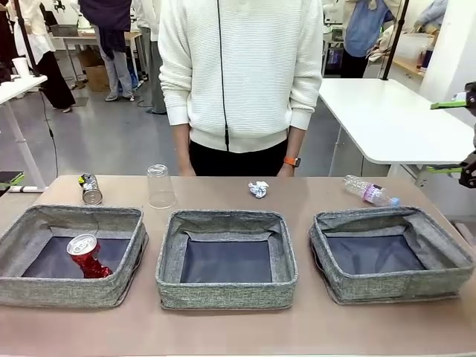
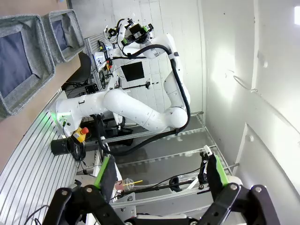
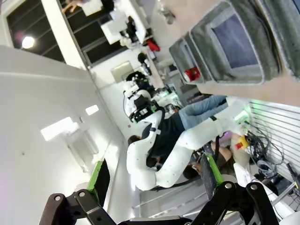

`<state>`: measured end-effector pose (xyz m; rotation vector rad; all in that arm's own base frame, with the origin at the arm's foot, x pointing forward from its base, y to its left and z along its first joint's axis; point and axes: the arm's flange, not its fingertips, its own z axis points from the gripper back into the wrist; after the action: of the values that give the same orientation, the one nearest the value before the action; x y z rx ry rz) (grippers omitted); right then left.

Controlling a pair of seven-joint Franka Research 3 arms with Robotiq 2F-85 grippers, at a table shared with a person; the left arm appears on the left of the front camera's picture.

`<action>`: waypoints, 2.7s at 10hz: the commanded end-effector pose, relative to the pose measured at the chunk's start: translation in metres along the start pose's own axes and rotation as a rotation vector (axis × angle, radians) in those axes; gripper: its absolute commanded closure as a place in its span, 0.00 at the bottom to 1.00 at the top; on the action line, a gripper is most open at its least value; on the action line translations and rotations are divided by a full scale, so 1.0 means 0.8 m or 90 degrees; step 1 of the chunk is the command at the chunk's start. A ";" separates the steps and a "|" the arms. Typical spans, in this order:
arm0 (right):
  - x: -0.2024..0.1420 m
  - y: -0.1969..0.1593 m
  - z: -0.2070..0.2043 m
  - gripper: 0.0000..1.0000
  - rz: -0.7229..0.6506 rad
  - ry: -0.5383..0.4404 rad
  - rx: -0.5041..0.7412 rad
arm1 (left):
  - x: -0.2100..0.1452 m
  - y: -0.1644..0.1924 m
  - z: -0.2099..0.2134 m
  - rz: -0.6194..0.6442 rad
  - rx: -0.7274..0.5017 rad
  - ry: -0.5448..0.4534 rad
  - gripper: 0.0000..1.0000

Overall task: Sort the waste into the appropriate baskets.
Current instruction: Pick up the waste item pointed out by the person.

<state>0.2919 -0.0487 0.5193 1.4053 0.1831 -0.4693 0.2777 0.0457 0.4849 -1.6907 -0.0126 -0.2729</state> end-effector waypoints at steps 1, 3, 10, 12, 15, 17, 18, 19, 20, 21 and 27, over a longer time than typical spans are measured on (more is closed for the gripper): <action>-0.006 0.006 0.000 0.00 -0.013 0.002 0.009 | -0.003 -0.002 0.001 -0.010 -0.001 0.005 0.00; -0.006 0.006 0.000 0.00 -0.013 0.002 0.009 | -0.003 -0.002 0.001 -0.010 -0.001 0.005 0.00; -0.006 0.006 0.000 0.00 -0.013 0.002 0.009 | -0.003 -0.002 0.001 -0.010 -0.001 0.005 0.00; -0.006 0.006 0.000 0.00 -0.013 0.002 0.009 | -0.003 -0.002 0.001 -0.010 -0.001 0.005 0.00; -0.006 0.006 0.000 0.00 -0.013 0.002 0.009 | -0.003 -0.002 0.001 -0.010 -0.001 0.005 0.00; -0.006 0.006 0.000 0.00 -0.013 0.002 0.009 | 0.000 0.000 0.000 0.000 0.000 0.000 0.00; -0.006 0.006 0.000 0.00 -0.013 0.002 0.009 | 0.010 -0.011 -0.003 -0.056 0.013 0.068 0.00; -0.006 0.006 0.000 0.00 -0.013 0.002 0.009 | 0.048 -0.018 -0.003 -0.225 0.125 0.096 0.00; -0.006 0.006 0.000 0.00 -0.013 0.002 0.009 | 0.107 -0.007 0.009 -0.479 0.256 0.130 0.00; -0.006 0.006 0.000 0.00 -0.013 0.002 0.009 | 0.147 0.011 0.019 -0.674 0.360 0.170 0.00; -0.006 0.006 0.000 0.00 -0.013 0.002 0.009 | 0.256 0.068 0.060 -0.613 0.402 0.172 0.00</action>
<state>0.2912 -0.0489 0.5191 1.4036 0.1861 -0.4707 0.5143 0.0671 0.4530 -0.7485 -0.7777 -1.0989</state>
